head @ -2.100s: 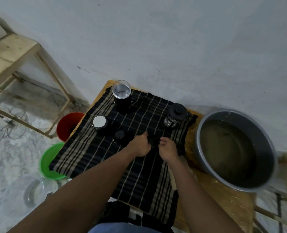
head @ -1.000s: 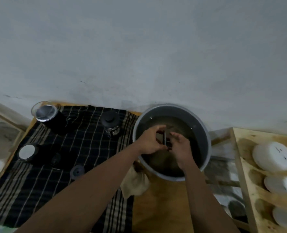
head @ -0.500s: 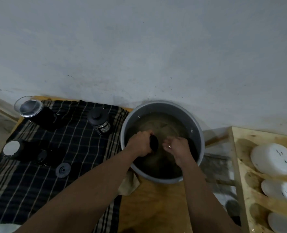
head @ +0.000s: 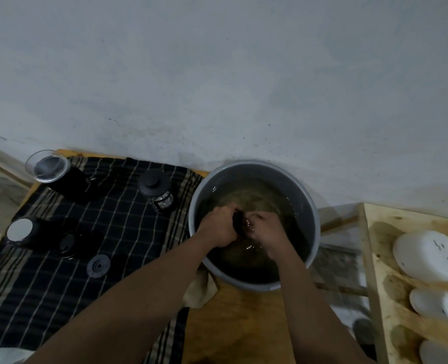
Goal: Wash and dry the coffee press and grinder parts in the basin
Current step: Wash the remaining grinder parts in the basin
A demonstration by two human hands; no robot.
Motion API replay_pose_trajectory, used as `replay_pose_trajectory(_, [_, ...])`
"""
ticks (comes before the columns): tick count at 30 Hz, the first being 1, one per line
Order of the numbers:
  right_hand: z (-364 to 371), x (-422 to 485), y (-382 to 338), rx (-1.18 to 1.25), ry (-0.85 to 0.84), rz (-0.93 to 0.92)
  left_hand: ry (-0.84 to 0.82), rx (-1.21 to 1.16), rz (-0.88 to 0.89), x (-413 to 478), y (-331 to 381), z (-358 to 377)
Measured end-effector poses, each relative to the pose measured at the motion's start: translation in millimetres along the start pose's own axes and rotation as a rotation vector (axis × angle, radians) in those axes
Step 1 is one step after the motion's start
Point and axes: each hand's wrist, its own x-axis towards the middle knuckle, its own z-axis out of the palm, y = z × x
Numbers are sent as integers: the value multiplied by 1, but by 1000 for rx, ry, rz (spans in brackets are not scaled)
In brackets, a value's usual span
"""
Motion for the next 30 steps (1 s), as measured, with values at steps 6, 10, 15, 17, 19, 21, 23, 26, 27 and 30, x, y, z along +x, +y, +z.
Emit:
replay_pose_trajectory(6, [23,-5,-1,-180,43,-61,75,-62,82,-3,1,-2])
replay_pose_trajectory(10, [12,0,2,75,128,34,21,-131,139,-1,-5,1])
replay_pose_trajectory(15, [-1,6,16,268,209,234,-82,-114,84,2,-7,3])
replay_pose_trajectory(17, [-2,11,23,274,323,191,-104,-97,59,2,-8,3])
replay_pose_trajectory(19, [4,8,18,206,227,152,-93,-99,78,2,-8,3])
replay_pose_trajectory(21, [10,-4,7,116,61,151,-55,-133,96,2,-8,4])
replay_pose_trajectory(23, [13,-6,4,28,6,92,-20,-155,98,0,-8,4])
replay_pose_trajectory(26, [16,-5,12,120,103,46,4,-146,104,0,-8,3])
replay_pose_trajectory(27, [15,-5,13,153,137,62,0,-150,110,0,-8,3])
replay_pose_trajectory(30, [7,-3,17,226,203,135,1,-160,121,-2,-6,3])
